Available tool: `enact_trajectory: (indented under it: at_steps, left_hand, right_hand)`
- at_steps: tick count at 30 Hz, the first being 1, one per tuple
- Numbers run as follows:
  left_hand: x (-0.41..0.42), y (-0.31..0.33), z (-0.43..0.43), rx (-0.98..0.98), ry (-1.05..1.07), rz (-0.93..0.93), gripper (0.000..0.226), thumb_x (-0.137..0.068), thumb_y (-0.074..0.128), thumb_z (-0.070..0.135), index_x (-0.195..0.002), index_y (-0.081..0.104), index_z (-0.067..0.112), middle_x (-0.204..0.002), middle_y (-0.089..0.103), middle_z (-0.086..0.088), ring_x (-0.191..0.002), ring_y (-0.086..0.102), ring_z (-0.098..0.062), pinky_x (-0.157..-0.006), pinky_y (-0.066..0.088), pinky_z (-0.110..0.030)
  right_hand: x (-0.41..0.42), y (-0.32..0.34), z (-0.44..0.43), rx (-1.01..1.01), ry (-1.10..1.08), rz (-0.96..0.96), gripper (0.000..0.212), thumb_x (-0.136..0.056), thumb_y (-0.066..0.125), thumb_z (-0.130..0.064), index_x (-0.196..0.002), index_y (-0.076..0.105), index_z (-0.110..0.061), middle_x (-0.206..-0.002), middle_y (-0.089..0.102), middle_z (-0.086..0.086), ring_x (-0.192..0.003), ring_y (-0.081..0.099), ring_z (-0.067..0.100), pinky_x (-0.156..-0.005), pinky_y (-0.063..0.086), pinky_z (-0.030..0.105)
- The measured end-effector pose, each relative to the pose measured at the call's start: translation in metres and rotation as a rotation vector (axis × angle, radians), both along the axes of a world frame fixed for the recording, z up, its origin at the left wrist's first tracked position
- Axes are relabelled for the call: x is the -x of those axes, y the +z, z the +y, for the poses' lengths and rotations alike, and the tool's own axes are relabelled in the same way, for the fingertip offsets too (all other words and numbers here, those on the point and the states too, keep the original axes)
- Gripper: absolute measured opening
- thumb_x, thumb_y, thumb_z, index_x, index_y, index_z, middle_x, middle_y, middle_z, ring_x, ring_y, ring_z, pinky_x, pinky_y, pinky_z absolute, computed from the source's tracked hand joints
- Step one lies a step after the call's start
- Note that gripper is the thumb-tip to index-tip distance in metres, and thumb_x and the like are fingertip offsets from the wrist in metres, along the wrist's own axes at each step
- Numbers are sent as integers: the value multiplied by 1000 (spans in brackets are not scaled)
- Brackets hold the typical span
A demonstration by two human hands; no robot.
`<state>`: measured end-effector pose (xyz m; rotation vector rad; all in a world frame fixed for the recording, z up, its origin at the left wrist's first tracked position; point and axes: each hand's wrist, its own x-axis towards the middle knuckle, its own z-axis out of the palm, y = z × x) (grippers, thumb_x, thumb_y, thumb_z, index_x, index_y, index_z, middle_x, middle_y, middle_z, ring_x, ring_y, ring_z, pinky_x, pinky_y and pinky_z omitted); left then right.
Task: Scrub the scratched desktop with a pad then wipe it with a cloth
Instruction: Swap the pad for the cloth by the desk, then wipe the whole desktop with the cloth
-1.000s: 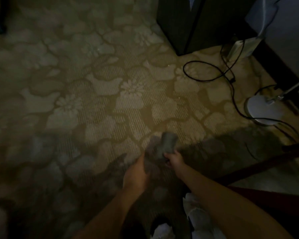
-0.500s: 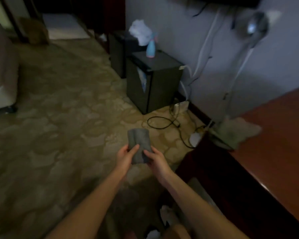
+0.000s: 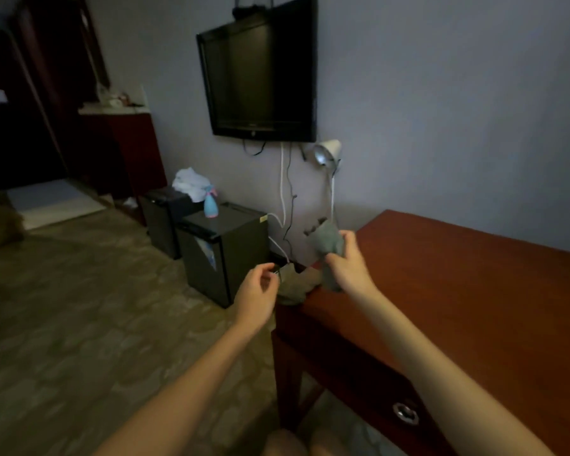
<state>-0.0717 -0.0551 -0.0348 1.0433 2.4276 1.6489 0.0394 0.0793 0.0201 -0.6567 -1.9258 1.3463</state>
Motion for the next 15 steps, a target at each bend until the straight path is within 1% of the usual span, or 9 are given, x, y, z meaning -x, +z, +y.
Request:
enact_trajectory:
  at_steps: [2,3,5,7,8,9,11,13,15]
  left_hand:
    - [0,0,10,276,-68,148,44,-97,51,26,-140,43,18,-137,48,3,-124,48,-15,-90,38,-21]
    - [-1,-2,14,353,-116,182,52,-98,51,27,-147,35,18,-147,38,4,-135,38,-15,-100,35,-23]
    - [-2,-9,23,441,-202,234,62,-98,50,30,-152,21,20,-158,18,6,-146,14,-13,-113,21,-27]
    - [-1,-15,32,492,-256,300,65,-98,48,33,-153,15,23,-160,8,7,-147,2,-10,-116,13,-28]
    - [1,-16,37,513,-279,354,65,-98,47,34,-153,13,23,-160,6,7,-147,1,-10,-117,11,-28]
    - [3,-16,42,540,-300,417,65,-99,46,36,-153,12,23,-160,5,7,-147,1,-10,-117,8,-29]
    - [9,-15,54,605,-331,517,65,-99,43,39,-153,11,23,-160,5,6,-147,1,-11,-119,4,-34]
    - [16,-13,68,668,-332,585,65,-99,41,41,-154,11,22,-161,4,5,-147,0,-12,-121,2,-39]
    - [23,-14,78,713,-343,646,64,-100,37,43,-154,11,22,-161,4,5,-147,-1,-12,-121,0,-39]
  right_hand:
    - [-24,4,36,-355,-236,-225,52,-80,48,3,-127,43,-17,-116,60,8,-109,54,31,-87,39,38]
    - [-34,-2,51,-461,-275,-329,58,-80,49,2,-134,41,-17,-125,58,8,-116,52,30,-93,39,40]
    - [-50,-22,69,-490,-153,-529,61,-87,54,-11,-144,32,-14,-142,46,10,-130,44,27,-107,35,42]
    - [-61,-47,68,-509,134,-821,75,-94,45,-49,-152,14,-12,-158,18,9,-145,18,23,-118,17,39]
    - [-65,-56,67,-571,231,-927,91,-86,27,-72,-153,6,-13,-160,6,5,-148,6,19,-119,9,36]
    - [-67,-61,67,-652,261,-964,111,-70,4,-88,-153,3,-15,-160,1,1,-148,2,16,-118,7,34]
    - [-66,-61,72,-795,215,-962,136,-43,-28,-89,-153,12,-19,-160,9,-2,-147,11,14,-115,16,34]
    - [-62,-59,82,-951,187,-926,133,-46,-34,-84,-151,21,-25,-158,19,-5,-143,23,16,-110,24,33]
    - [-57,-59,90,-1032,241,-889,110,-63,-19,-81,-150,23,-29,-157,22,-7,-141,26,15,-107,25,32]
